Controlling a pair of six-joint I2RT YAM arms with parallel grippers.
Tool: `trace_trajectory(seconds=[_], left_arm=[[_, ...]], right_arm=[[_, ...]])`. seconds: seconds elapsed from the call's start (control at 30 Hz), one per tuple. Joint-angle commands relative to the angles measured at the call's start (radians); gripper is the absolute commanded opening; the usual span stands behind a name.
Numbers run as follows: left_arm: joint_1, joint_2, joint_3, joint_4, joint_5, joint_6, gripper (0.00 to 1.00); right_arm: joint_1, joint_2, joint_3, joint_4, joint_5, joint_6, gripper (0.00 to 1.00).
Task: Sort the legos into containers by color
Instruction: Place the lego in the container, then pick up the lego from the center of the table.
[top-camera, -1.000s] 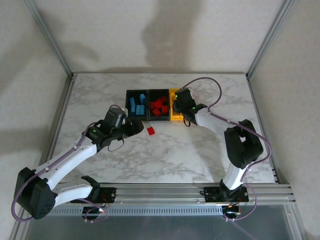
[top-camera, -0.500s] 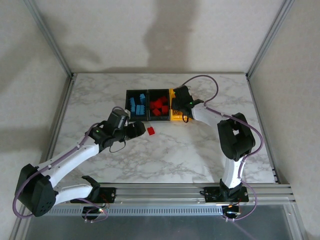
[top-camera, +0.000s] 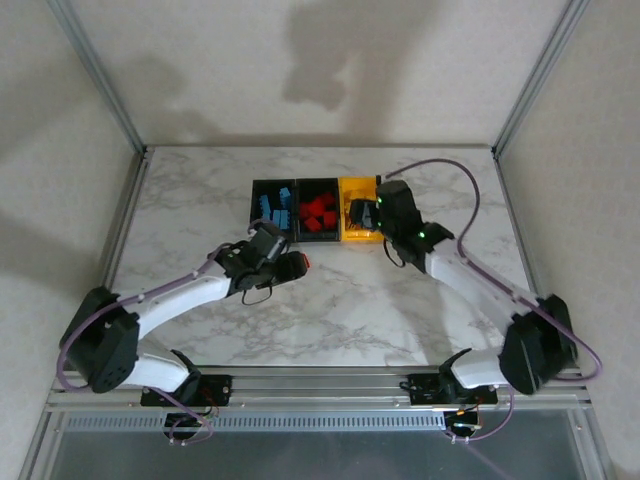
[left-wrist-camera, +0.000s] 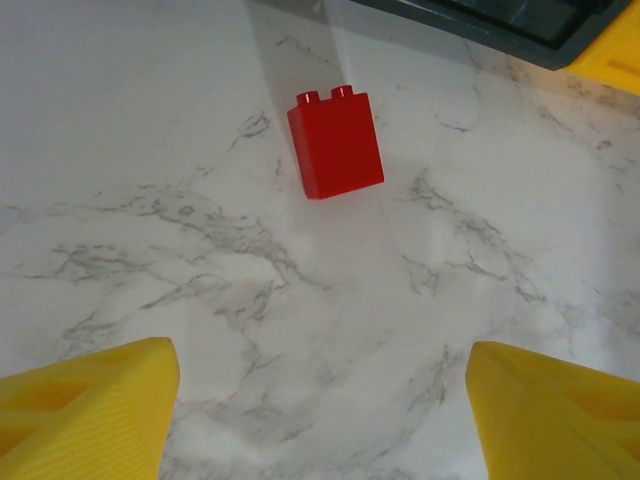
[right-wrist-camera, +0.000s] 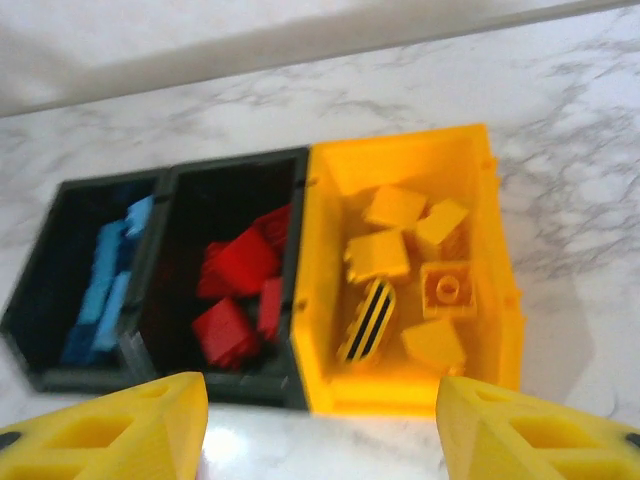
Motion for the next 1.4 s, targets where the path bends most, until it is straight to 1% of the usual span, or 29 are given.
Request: trace_trajectory(seconds=[0.0,0.13,0.23,0.43,0.6,0.73,0.87,0.93,1.0,1.07,1.1,1.13,1.17,1.27,1.37], left_arm=[[-0.027,0.073,0.079,-0.005,-0.081,-0.036,0.73],[-0.049,0.195,0.173,-0.034,-0.127,-0.046,0.71],[-0.064,0.281,0.247,-0.077,-0.168,-0.049,0.68],[-0.072,0.393,0.332,-0.149,-0.226,-0.064,0.66],[-0.072,0.446,0.351,-0.152,-0.266,-0.081,0.65],[-0.072,0.483,0.374,-0.141,-0.272,-0.071,0.62],[-0.072,0.522,0.407,-0.145,-0.283,-0.058,0.62],[-0.072,0.537,0.411,-0.146,-0.284,-0.058,0.60],[-0.072,0.546,0.408,-0.145,-0.286,-0.056,0.56],[-0.071,0.549,0.398,-0.139,-0.280,-0.054,0.48],[-0.069,0.547,0.392,-0.134,-0.279,-0.053,0.48],[-0.069,0.546,0.385,-0.132,-0.279,-0.052,0.45],[-0.068,0.544,0.380,-0.129,-0.278,-0.050,0.39],[-0.068,0.531,0.371,-0.133,-0.269,-0.047,0.30],[-0.069,0.486,0.360,-0.141,-0.261,-0.040,0.27]], right_arm=[[0.029,-0.127,-0.114,-0.058,-0.077,0.029,0.61],[0.058,-0.314,-0.233,-0.105,-0.088,0.072,0.60],[0.067,-0.416,-0.292,-0.155,-0.074,0.110,0.60],[0.070,-0.560,-0.357,-0.196,-0.071,0.169,0.60],[0.074,-0.590,-0.363,-0.203,-0.077,0.182,0.59],[0.077,-0.585,-0.376,-0.196,-0.086,0.190,0.59],[0.080,-0.586,-0.386,-0.195,-0.087,0.198,0.58],[0.082,-0.588,-0.387,-0.197,-0.085,0.199,0.58],[0.083,-0.590,-0.386,-0.196,-0.089,0.195,0.58],[0.083,-0.586,-0.385,-0.196,-0.095,0.191,0.58],[0.082,-0.583,-0.384,-0.195,-0.102,0.188,0.58],[0.084,-0.580,-0.383,-0.195,-0.108,0.185,0.58],[0.084,-0.579,-0.383,-0.196,-0.109,0.185,0.58],[0.084,-0.579,-0.384,-0.199,-0.113,0.181,0.58],[0.084,-0.585,-0.390,-0.193,-0.138,0.174,0.58]])
